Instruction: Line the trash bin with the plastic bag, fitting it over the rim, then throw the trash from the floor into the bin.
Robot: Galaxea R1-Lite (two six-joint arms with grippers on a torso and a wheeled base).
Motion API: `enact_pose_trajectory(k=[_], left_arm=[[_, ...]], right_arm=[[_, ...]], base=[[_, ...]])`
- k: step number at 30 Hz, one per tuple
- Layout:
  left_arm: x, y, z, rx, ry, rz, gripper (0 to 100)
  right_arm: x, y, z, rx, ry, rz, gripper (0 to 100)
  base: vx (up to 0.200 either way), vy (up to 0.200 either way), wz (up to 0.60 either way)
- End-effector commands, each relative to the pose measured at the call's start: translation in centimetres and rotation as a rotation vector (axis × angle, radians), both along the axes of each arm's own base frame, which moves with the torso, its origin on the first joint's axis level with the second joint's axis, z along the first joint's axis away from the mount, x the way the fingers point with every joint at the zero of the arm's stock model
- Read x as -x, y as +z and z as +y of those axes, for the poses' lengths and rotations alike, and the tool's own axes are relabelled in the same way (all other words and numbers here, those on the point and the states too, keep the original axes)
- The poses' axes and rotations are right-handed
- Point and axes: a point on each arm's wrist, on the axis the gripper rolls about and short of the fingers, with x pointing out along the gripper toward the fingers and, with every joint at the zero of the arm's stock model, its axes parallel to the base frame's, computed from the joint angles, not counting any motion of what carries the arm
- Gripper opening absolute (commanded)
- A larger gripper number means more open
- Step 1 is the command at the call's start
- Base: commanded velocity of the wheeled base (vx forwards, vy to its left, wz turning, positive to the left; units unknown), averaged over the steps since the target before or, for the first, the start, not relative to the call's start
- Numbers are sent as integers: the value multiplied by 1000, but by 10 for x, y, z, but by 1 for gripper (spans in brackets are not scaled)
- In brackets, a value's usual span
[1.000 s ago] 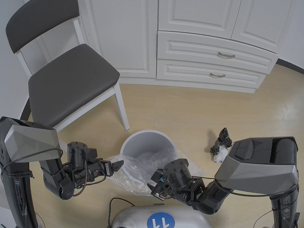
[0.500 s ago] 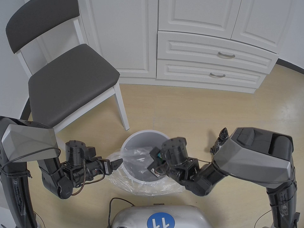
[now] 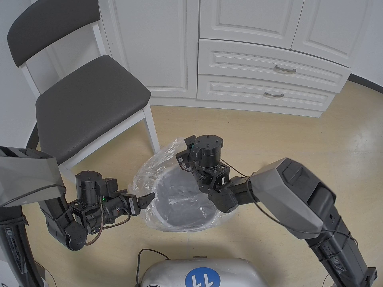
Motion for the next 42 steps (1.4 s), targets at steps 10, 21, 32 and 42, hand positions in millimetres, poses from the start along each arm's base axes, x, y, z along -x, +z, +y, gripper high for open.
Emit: enact_pose_trajectory(k=[10,21,32,42], left_arm=[[13,24,-4,24,-27,-63,100],[12,22,-5,21,-27,-55,100],[11,19,-5,16,-28,-46,100],[11,16,-6,13,-30,-37,100]], right_arm=[[-25,-54,-2,-9,-92,13,0],[-36,-22,-17,-43,-124,-26,0],[14,24,-39,34,15,110,100],[104,96,-106,-95,100,298,100]], base=[[0,0,0],[0,0,0],[0,0,0],[0,0,0]])
